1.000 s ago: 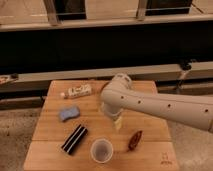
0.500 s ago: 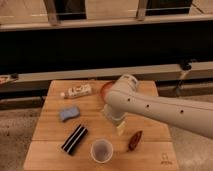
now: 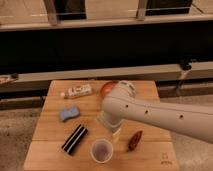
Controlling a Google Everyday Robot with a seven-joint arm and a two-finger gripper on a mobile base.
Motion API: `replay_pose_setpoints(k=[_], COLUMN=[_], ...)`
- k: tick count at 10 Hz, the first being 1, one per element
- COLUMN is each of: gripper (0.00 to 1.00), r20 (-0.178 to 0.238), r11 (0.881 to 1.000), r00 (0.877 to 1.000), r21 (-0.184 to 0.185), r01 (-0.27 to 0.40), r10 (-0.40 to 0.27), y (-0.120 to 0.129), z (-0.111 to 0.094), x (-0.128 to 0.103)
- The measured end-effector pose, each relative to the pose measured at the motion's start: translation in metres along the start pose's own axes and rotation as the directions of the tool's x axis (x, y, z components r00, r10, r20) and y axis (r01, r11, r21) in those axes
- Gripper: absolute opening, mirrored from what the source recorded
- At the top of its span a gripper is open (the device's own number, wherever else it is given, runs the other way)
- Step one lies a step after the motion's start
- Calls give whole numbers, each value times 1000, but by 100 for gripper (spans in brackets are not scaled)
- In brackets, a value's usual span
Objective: Pick up the ceramic cup
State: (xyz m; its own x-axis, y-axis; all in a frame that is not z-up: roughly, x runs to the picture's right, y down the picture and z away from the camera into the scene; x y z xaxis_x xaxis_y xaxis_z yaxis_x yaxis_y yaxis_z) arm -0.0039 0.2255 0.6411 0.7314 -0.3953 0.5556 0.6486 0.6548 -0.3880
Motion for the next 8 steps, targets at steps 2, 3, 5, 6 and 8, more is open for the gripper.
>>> replay_pose_setpoints(k=[2, 3, 5, 6, 8], gripper=[80, 80, 80, 80, 80], r20=[22, 30, 46, 50, 56], r11=[1000, 1000, 1000, 1000, 999], r00=[1000, 1000, 999, 999, 998], r21=[-3, -4, -8, -10, -18], r01=[-1, -1, 9, 14, 40], r10=[1, 1, -9, -14, -39], y=[2, 2, 1, 0, -6], z=[3, 4, 6, 7, 11], x=[-13, -19, -40, -47, -64])
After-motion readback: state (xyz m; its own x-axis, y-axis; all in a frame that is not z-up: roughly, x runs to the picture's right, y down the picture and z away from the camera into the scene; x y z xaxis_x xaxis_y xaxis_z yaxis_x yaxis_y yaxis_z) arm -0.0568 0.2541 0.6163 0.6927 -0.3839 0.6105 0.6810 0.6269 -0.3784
